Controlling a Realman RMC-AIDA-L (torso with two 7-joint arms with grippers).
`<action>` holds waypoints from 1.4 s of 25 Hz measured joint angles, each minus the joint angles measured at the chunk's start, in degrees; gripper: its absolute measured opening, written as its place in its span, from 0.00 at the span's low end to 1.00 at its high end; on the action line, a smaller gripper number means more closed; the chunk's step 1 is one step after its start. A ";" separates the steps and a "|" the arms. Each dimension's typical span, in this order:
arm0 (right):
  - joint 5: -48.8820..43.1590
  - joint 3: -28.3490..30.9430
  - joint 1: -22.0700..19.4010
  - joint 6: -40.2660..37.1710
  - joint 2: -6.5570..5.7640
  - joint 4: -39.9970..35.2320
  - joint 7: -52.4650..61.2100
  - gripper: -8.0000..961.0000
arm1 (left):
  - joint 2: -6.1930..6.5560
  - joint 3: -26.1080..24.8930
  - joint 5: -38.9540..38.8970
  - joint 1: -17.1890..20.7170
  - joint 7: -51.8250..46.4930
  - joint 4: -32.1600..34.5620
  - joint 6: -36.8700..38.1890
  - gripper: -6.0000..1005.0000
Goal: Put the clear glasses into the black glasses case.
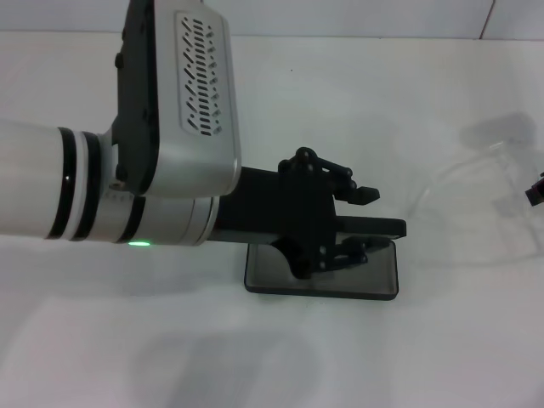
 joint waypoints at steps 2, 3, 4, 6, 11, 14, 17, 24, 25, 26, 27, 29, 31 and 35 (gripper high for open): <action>0.02 -0.37 -0.30 -0.04 0.02 -0.38 -0.48 0.25 | -0.01 -0.04 -0.52 0.04 0.00 -0.03 -0.11 0.43; 0.03 -0.55 -0.36 -0.04 0.02 -0.50 -0.52 0.24 | 0.02 -0.06 -0.78 0.07 0.00 -0.04 -0.16 0.43; 0.05 -0.75 -0.43 -0.03 0.02 -0.60 -0.55 0.22 | 0.04 -0.09 -0.88 0.12 0.00 -0.04 -0.17 0.43; 0.06 -0.98 -0.69 -0.01 0.03 -1.02 -0.79 0.19 | 0.06 -0.12 -0.94 0.18 0.00 -0.05 -0.18 0.43; 0.02 -0.99 -3.27 -0.29 0.03 -6.92 -1.06 0.09 | -0.03 -0.40 -1.18 0.25 0.00 -0.05 -0.21 0.43; 0.13 -0.07 -5.49 -1.49 -0.20 -13.22 -1.01 0.06 | -0.04 -1.55 -2.79 0.34 -0.01 -0.06 -0.25 0.43; 1.43 3.23 -8.00 -3.07 -0.36 -21.12 -2.17 0.06 | -0.01 -3.57 -5.77 0.42 0.00 -0.78 -0.25 0.43; 23.84 9.54 -16.51 -2.29 0.17 -31.68 -16.45 0.07 | 0.08 -9.62 -19.51 0.44 3.81 -6.73 0.08 0.43; 28.01 9.92 -17.54 -1.92 0.19 -31.30 -18.63 0.07 | 0.08 -10.30 -21.64 0.49 4.78 -7.35 0.19 0.43; 28.01 9.92 -17.54 -1.92 0.19 -31.30 -18.63 0.07 | 0.08 -11.12 -24.65 0.51 6.20 -8.16 0.41 0.43; 33.72 10.21 -18.42 -1.63 0.20 -29.48 -21.98 0.07 | 0.09 -12.11 -27.70 0.51 7.79 -9.01 0.88 0.43; 45.86 10.46 -19.15 -1.74 0.18 -22.56 -30.90 0.07 | 0.09 -13.92 -32.97 0.51 10.52 -10.53 2.39 0.41; 51.49 10.49 -18.86 -2.39 0.13 -17.66 -35.99 0.07 | 0.10 -15.71 -38.58 0.49 13.32 -12.30 4.67 0.39; 60.83 10.51 -16.47 -5.59 -0.12 -5.42 -45.43 0.07 | 0.18 -18.77 -46.50 -0.15 17.24 -17.28 10.27 0.34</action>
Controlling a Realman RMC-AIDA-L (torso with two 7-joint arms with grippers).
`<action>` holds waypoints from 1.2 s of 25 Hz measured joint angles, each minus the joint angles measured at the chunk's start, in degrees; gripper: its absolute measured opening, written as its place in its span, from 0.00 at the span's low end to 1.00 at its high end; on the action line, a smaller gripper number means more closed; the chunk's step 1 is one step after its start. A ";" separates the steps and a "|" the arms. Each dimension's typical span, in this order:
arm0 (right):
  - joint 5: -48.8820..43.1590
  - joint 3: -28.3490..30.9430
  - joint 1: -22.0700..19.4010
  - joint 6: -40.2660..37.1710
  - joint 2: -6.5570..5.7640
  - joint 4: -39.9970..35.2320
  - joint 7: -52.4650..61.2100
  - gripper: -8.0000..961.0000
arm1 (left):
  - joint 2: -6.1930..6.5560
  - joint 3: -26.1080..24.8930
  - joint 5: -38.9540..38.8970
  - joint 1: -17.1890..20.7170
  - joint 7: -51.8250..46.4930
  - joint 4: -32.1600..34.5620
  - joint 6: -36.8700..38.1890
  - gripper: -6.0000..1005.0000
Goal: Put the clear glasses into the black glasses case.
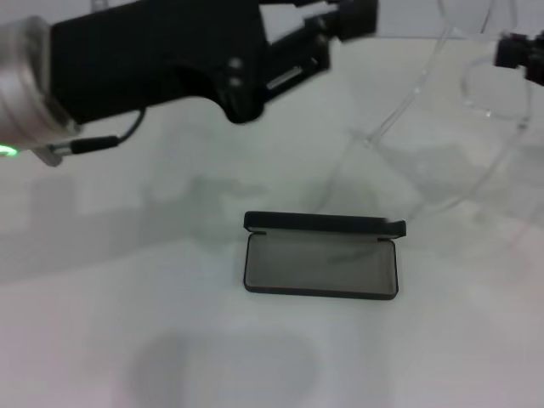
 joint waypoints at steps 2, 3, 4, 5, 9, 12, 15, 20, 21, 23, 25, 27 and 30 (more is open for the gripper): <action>3.09 0.01 2.62 -2.54 -0.06 6.90 -4.40 0.07 | 0.00 -1.42 -1.97 -0.70 0.45 -2.72 2.65 0.31; 3.63 -0.09 3.45 -3.27 -0.05 8.78 -5.42 0.07 | 0.00 -1.42 -1.97 -0.70 0.45 -2.72 2.65 0.29; 4.26 -0.25 5.19 -4.29 0.00 12.26 -7.05 0.07 | 0.01 -2.59 -3.05 -1.80 0.37 -5.91 4.69 0.27; 4.56 -0.52 6.80 -4.91 0.11 15.29 -8.20 0.07 | 0.04 -3.24 -3.69 -2.71 0.35 -8.44 5.92 0.25; 4.71 -2.46 12.86 -5.71 0.29 25.55 -11.61 0.07 | 0.18 -4.57 -5.31 -4.62 1.81 -15.09 9.15 0.18; 4.81 -3.49 15.96 -5.73 0.33 29.57 -13.01 0.07 | 0.21 -5.50 -5.19 -5.33 3.87 -18.62 10.64 0.13; 5.00 -5.05 18.52 -5.56 0.54 31.94 -13.70 0.07 | 0.20 -5.70 -4.75 -5.39 6.08 -20.96 10.77 0.08; 5.22 -5.71 19.85 -5.22 0.91 32.20 -13.83 0.07 | 0.30 -5.95 -4.41 -5.47 9.12 -24.73 10.78 0.09; 6.27 -6.00 20.19 -5.20 0.94 32.37 -13.84 0.07 | 0.35 -6.33 -4.40 -5.54 10.01 -25.95 10.79 0.09; 6.83 -6.03 20.20 -5.26 0.94 32.41 -13.84 0.07 | 0.36 -6.47 -4.38 -5.55 10.30 -26.34 10.79 0.09; 7.79 -6.17 20.15 -5.50 0.92 32.45 -13.85 0.07 | 0.39 -6.92 -4.33 -5.56 10.79 -27.14 10.81 0.09; 8.51 -6.55 20.04 -5.70 0.88 32.48 -13.82 0.07 | 0.43 -7.24 -4.33 -5.58 11.11 -27.65 10.82 0.09; 8.95 -6.89 19.94 -5.84 0.87 32.48 -13.80 0.07 | 0.45 -7.37 -4.33 -5.73 11.37 -28.26 10.84 0.08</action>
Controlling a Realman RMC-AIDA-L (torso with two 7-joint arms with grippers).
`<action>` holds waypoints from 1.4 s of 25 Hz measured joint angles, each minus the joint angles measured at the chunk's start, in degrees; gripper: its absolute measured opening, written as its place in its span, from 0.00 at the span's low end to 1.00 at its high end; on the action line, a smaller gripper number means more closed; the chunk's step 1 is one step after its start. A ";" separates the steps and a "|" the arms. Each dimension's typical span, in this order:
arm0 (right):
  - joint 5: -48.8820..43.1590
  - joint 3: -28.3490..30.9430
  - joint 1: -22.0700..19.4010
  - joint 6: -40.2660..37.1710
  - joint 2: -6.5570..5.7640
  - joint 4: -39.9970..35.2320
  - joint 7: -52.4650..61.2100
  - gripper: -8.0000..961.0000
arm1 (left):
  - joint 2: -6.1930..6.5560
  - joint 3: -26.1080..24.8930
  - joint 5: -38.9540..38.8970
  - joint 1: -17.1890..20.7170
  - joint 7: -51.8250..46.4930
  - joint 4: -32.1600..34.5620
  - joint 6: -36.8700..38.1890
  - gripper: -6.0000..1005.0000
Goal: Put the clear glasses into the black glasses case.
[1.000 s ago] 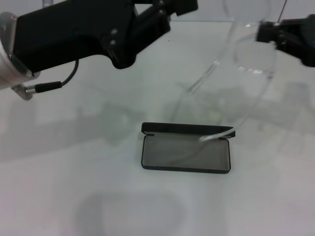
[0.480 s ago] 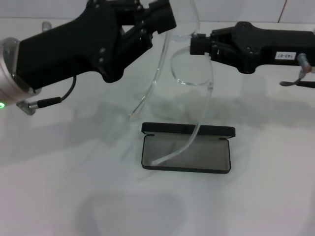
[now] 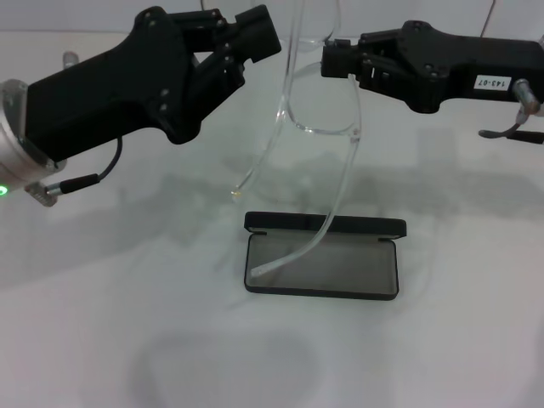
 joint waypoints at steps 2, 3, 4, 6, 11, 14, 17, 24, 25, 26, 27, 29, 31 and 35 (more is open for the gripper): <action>0.01 -0.19 0.00 -0.03 -0.02 0.00 0.00 0.07 | 0.00 -0.01 0.00 -0.07 0.10 -0.06 0.01 0.08; 0.01 -0.37 0.04 0.01 -0.04 0.01 0.00 0.07 | 0.00 -0.01 0.00 -0.10 0.11 -0.07 0.02 0.08; -0.01 -0.51 0.09 0.09 -0.06 0.02 -0.01 0.07 | 0.00 -0.02 0.00 -0.11 0.12 -0.08 0.06 0.08; -0.19 -0.59 0.10 0.14 -0.11 0.03 -0.02 0.07 | 0.00 -0.14 -0.05 -0.12 0.13 -0.10 0.28 0.08; -0.44 -1.49 -0.23 0.26 -0.24 0.29 -0.12 0.07 | -0.06 -2.88 -0.30 -0.14 0.12 -0.16 3.27 0.08; -0.46 -2.11 -0.23 0.77 -0.23 0.67 -0.17 0.07 | -0.07 -4.23 -0.46 -0.46 -0.12 -0.55 6.00 0.08; -0.27 -2.12 0.34 1.21 -0.07 1.88 -0.32 0.07 | -0.17 -4.21 -0.15 -1.00 -0.26 -0.84 7.03 0.08; 1.62 -4.28 2.20 1.58 0.11 4.54 -0.90 0.07 | -0.30 -3.95 1.25 -3.35 0.03 -4.93 7.09 0.08; 2.15 -4.84 2.24 1.58 0.11 4.55 -0.92 0.07 | -0.27 -3.95 1.33 -3.50 0.09 -5.30 7.09 0.08; 2.61 -5.28 2.27 1.56 0.12 4.55 -0.93 0.07 | -0.24 -3.95 1.43 -3.61 0.23 -5.57 7.10 0.08; 3.14 -5.59 2.31 1.51 0.12 4.55 -0.93 0.07 | -0.23 -3.95 1.47 -3.59 0.39 -5.66 7.11 0.08; 4.16 -6.08 2.28 1.08 0.14 4.53 -0.94 0.07 | -0.24 -4.01 1.50 -3.44 0.76 -5.75 7.12 0.08; 5.03 -6.42 2.16 0.58 0.15 4.50 -0.95 0.07 | -0.27 -4.10 1.51 -3.30 0.94 -5.78 7.13 0.07; 5.76 -6.62 2.02 -0.22 0.15 4.51 -0.95 0.07 | -0.36 -4.37 1.50 -2.93 1.43 -6.03 7.12 0.07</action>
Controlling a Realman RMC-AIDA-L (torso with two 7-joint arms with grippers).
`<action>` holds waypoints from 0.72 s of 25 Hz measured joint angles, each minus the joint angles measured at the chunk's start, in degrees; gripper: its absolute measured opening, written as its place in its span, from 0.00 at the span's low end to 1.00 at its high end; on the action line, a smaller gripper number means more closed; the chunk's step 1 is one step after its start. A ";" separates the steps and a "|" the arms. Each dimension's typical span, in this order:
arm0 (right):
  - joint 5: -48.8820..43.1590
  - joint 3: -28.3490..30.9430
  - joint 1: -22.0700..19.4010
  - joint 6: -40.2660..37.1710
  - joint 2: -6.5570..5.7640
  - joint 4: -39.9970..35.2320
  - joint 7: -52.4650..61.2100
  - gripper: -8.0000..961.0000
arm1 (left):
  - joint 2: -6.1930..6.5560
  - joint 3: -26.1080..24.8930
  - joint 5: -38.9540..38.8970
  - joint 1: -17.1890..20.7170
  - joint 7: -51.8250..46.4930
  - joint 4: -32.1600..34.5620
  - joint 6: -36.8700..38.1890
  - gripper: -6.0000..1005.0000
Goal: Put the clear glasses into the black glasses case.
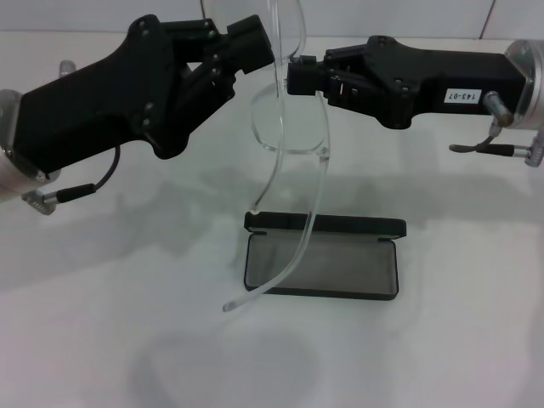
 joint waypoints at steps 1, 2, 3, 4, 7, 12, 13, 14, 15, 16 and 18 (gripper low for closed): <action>0.00 0.00 0.00 0.00 0.00 0.00 0.00 0.07 | -0.01 -0.03 -0.05 0.04 0.06 -0.04 0.00 0.07; 0.01 0.00 0.00 -0.05 0.00 0.00 0.00 0.07 | -0.01 -0.03 -0.07 0.04 0.07 -0.04 0.00 0.07; 0.02 -0.03 0.00 -0.07 0.00 0.00 0.00 0.07 | -0.01 -0.04 -0.11 0.04 0.07 -0.05 0.00 0.07; 0.03 -0.07 0.00 -0.08 0.00 0.01 0.00 0.07 | -0.01 -0.04 -0.12 0.04 0.08 -0.06 -0.01 0.07; 0.07 -0.22 -0.01 -0.10 0.02 0.03 0.00 0.08 | -0.03 0.03 -0.06 0.03 0.10 -0.08 -0.02 0.07; 0.27 -0.59 -0.07 0.15 0.09 0.10 0.00 0.08 | -0.07 0.26 -0.10 0.01 0.10 -0.08 -0.02 0.07; 0.27 -0.59 -0.22 0.45 0.09 0.10 0.00 0.08 | -0.08 0.28 -0.27 0.00 0.10 -0.08 0.10 0.07; 0.28 -0.59 -0.39 0.63 0.09 0.10 0.00 0.08 | -0.07 0.25 -0.41 0.00 0.10 -0.08 0.34 0.07; 0.28 -0.59 -0.53 0.83 0.09 0.10 0.00 0.08 | -0.07 0.17 -0.52 0.00 0.10 -0.08 0.76 0.07; 0.28 -0.58 -0.67 0.92 0.07 0.10 0.00 0.08 | -0.04 0.10 -0.63 0.00 0.10 -0.08 1.17 0.07; 0.22 -0.59 -0.72 1.18 0.03 0.10 0.00 0.08 | 0.02 0.00 -0.86 0.02 0.11 -0.08 2.06 0.07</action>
